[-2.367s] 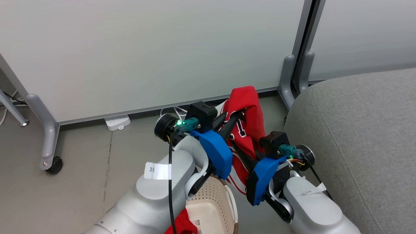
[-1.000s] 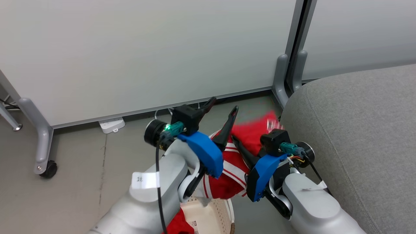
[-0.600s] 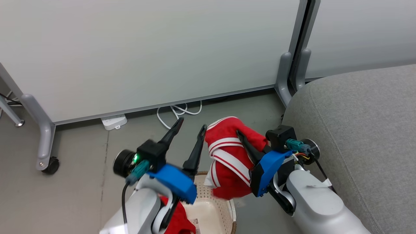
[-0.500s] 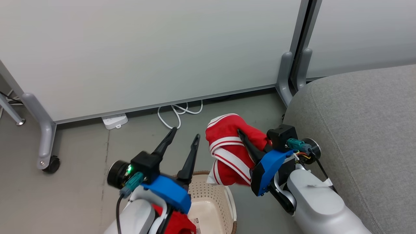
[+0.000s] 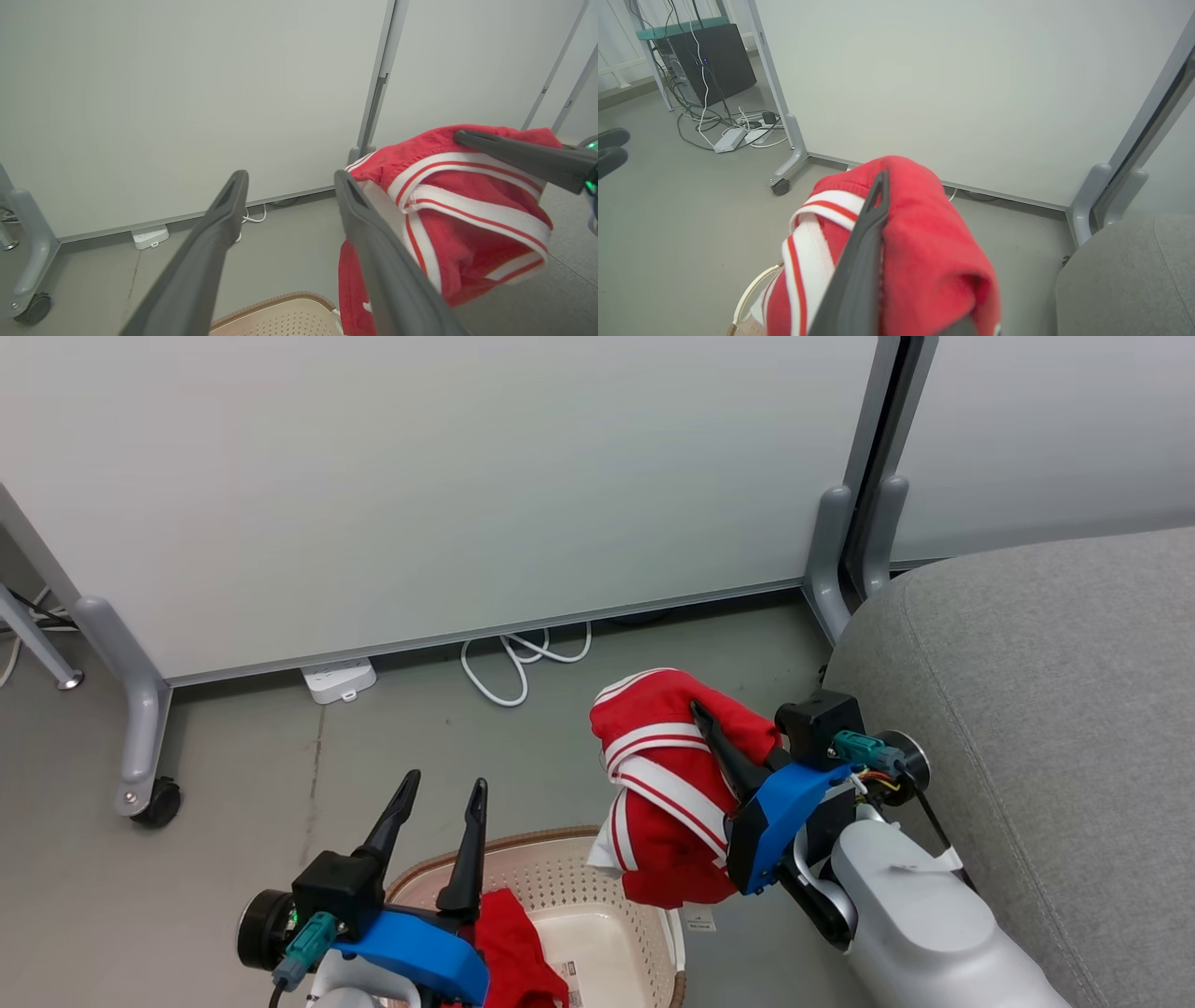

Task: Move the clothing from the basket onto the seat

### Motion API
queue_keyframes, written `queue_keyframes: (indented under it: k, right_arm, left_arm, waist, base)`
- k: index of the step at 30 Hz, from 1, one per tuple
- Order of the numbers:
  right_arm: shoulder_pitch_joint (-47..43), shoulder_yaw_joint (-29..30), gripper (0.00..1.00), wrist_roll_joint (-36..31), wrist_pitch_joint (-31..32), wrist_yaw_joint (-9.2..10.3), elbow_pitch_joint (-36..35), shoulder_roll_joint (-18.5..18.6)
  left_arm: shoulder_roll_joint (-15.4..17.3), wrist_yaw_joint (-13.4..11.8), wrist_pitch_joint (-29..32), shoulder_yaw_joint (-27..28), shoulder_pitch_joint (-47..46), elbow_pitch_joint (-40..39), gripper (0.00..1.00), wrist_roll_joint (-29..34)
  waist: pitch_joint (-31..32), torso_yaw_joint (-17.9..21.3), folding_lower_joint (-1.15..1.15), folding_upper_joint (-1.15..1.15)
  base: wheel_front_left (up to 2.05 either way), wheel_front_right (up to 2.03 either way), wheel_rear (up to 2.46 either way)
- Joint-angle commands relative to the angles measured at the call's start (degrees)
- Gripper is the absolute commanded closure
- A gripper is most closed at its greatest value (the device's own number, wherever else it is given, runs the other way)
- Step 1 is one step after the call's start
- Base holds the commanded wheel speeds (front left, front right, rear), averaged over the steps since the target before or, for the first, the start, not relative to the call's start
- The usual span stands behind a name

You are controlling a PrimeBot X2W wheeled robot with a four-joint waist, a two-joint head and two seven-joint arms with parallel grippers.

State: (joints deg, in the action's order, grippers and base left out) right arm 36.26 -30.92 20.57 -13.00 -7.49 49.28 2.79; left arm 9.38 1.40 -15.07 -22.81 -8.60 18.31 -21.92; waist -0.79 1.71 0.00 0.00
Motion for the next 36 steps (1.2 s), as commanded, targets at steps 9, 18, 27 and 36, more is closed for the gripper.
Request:
queue_keyframes:
  k: [9, 18, 27, 36]
  right_arm:
    - [-0.96, 0.60, 1.00, -0.67, 0.25, -0.01, -0.72, 0.19]
    - [0.02, 1.23, 1.00, -1.18, 0.52, -0.01, -1.38, 0.19]
    - [0.83, 2.12, 1.00, -1.70, 0.36, -0.01, -1.93, 0.18]
    - [0.95, 2.91, 1.00, -1.54, -0.05, -0.01, -2.37, 0.16]
  left_arm:
    - [-1.78, 2.14, -0.15, 4.05, 1.52, 0.23, 0.00, 3.49]
    - [-3.25, 3.62, -0.15, 6.45, 0.99, 0.36, 0.00, 5.80]
    - [-4.10, 4.60, -0.15, 7.78, -0.16, 0.57, 0.00, 7.64]
    - [-4.27, 5.38, -0.15, 8.67, -1.35, 0.64, 0.00, 9.03]
  waist:
    - [-0.03, 0.42, 0.00, 0.00]
    - [-1.75, 4.88, 0.00, 0.00]
    - [-3.91, 12.27, 0.00, 0.00]
    - [-5.51, 20.52, 0.00, 0.00]
  base:
    - [0.00, 0.00, 0.00]
    - [0.00, 0.00, 0.00]
    - [0.00, 0.00, 0.00]
    - [0.00, 0.00, 0.00]
